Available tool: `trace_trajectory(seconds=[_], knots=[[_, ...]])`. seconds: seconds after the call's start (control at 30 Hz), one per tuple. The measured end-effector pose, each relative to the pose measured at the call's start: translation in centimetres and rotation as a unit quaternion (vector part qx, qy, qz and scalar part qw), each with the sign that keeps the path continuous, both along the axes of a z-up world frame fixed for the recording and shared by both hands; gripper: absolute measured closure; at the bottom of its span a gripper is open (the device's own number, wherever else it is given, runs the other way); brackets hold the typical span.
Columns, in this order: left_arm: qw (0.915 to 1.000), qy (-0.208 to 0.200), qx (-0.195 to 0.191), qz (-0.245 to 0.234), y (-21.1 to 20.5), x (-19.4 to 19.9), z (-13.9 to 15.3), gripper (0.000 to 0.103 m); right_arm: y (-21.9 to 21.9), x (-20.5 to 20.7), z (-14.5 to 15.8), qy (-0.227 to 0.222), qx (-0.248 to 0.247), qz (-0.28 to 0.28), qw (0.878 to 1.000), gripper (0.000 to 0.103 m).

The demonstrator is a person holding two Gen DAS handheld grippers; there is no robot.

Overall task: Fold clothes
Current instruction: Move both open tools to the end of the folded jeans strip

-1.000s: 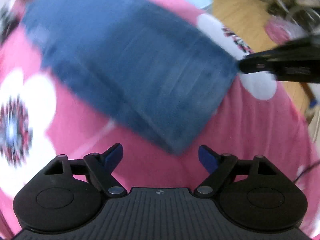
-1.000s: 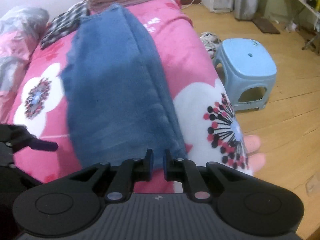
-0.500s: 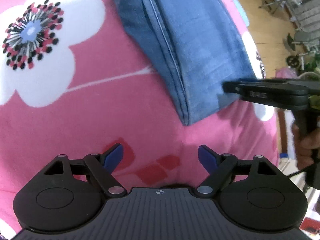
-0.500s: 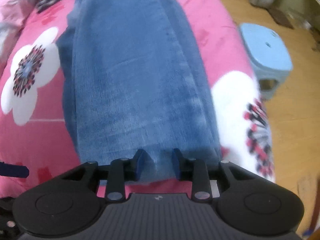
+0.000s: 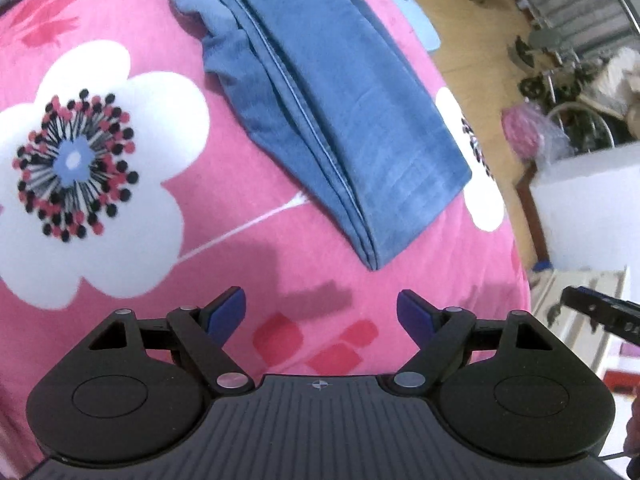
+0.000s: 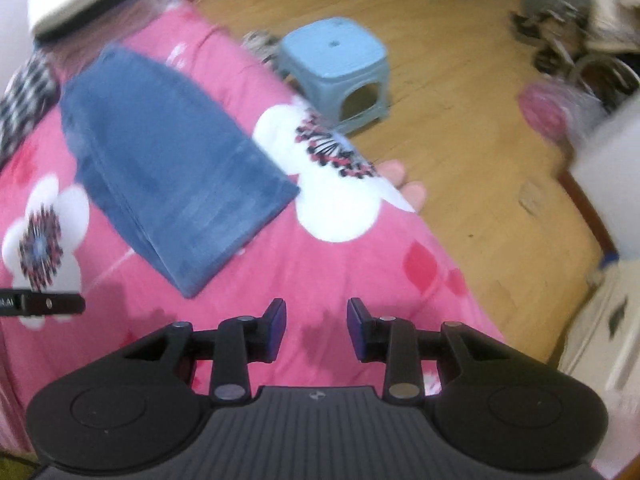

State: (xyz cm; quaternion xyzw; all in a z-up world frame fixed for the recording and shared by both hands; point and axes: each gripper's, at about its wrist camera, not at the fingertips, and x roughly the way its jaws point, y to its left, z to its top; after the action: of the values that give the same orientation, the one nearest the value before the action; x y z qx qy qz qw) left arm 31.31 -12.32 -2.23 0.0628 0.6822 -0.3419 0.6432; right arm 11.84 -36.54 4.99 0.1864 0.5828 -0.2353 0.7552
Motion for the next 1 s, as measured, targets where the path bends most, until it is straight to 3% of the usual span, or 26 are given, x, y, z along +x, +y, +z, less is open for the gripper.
trace_trajectory(seconds=[0.2, 0.47, 0.63, 0.73, 0.9, 1.0], knots=[[0.9995, -0.017, 0.01, -0.026, 1.3, 2.0, 2.5, 0.019, 0.8, 0.5, 2.4, -0.045, -0.006, -0.025, 0.999, 0.066], [0.9977, -0.013, 0.049, -0.045, 4.0, 2.9, 4.1, 0.018, 1.1, -0.4, 1.4, -0.072, 0.03, -0.108, 0.991, 0.066], [0.9967, -0.024, 0.061, -0.048, 4.5, 3.1, 5.0, 0.018, 1.9, 1.0, 0.0, -0.058, 0.026, -0.067, 0.996, 0.066], [0.9969, -0.032, 0.066, -0.026, 4.2, 3.3, 4.6, 0.018, 1.9, 2.5, -0.8, -0.054, 0.025, -0.039, 0.997, 0.068], [0.996, -0.06, 0.064, 0.02, 2.6, 2.6, 3.5, 0.019, 0.9, 5.5, -2.3, -0.05, 0.003, 0.057, 0.997, 0.072], [0.993, -0.097, 0.059, 0.032, 0.4, 1.3, 2.8, 0.029, -0.3, 7.4, -3.8, -0.051, -0.005, 0.123, 0.991, 0.078]])
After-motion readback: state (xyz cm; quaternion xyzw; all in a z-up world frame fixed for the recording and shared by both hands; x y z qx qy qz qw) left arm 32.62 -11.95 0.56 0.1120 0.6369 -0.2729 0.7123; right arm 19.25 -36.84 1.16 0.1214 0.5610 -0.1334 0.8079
